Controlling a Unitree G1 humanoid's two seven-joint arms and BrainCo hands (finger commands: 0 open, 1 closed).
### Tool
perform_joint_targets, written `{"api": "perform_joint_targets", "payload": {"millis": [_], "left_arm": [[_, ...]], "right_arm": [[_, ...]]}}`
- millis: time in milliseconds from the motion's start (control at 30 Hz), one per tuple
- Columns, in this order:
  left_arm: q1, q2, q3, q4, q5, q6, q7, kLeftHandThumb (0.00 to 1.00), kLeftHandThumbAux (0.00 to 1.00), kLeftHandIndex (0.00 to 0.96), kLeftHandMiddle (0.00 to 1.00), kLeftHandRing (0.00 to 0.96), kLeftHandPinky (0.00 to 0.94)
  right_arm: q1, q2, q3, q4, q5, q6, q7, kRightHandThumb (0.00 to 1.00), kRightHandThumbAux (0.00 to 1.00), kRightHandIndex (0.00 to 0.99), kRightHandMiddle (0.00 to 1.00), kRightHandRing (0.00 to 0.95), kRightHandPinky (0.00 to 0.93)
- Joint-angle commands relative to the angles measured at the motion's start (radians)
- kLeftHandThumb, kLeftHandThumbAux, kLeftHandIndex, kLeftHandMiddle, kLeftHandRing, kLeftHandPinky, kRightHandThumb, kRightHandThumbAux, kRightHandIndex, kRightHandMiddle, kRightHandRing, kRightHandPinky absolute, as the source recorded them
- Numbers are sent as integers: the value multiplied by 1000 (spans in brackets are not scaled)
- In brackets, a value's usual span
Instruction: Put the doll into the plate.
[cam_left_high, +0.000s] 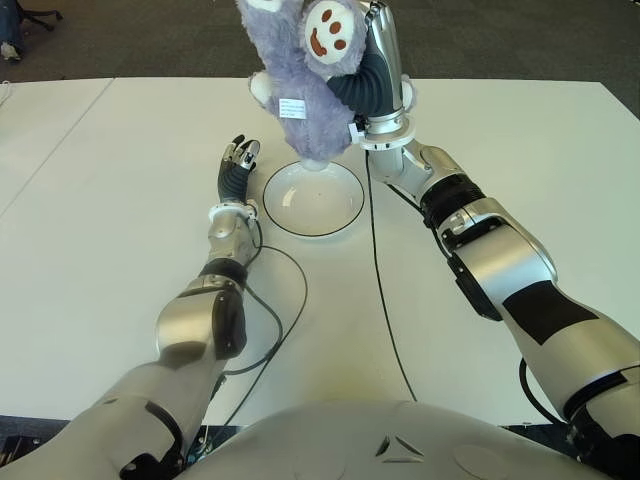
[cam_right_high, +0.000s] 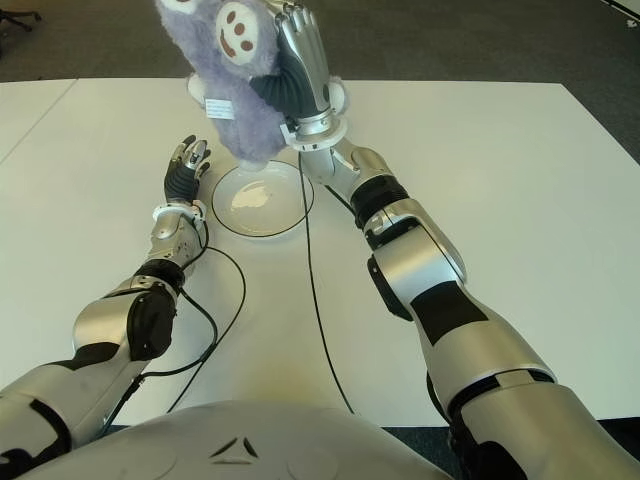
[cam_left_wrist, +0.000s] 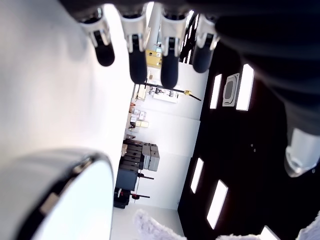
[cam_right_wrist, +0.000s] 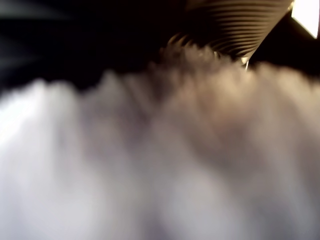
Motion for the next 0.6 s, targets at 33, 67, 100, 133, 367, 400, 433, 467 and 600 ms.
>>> {"api": "perform_joint_targets", "payload": {"millis": [33,67,100,133,367,400,433,467,600], "left_arm": [[118,-39,-5,99,18,147,25,0,546,140,176,136,76],[118,-39,-6,99,18,147,25,0,546,141,178,137,73],[118,-39,-6,99,19,147,25,0,546,141,179,138,71],[118,-39,-7,99,19,147,25,0,546,142,181,139,68],[119,-42,-4,98,16,141,21,0,545,134,168,129,84],[119,-42,-4,98,16,141,21,0,547,139,178,140,107],[118,-43,0,99,12,142,19,0,549,143,186,148,124],[117,-43,4,99,7,146,20,0,543,137,190,159,133],[114,-46,15,100,-4,162,26,0,531,122,187,162,135]], "right_arm": [[2,29,26,-24,-28,-2,-2,685,730,434,861,872,858],[4,32,29,-27,-29,-1,-1,685,730,434,860,872,858],[7,37,32,-30,-31,0,-1,686,730,434,860,871,858],[9,39,34,-33,-32,1,0,686,730,434,859,871,859],[35,76,52,-22,-11,-73,27,690,726,435,857,866,849],[37,77,52,-20,-9,-80,35,691,726,435,856,865,847],[47,80,55,-17,-3,-91,57,691,726,435,854,864,845],[59,82,58,-15,4,-102,82,691,726,435,851,862,845],[85,82,55,-14,35,-131,162,691,726,435,848,858,842]]}}
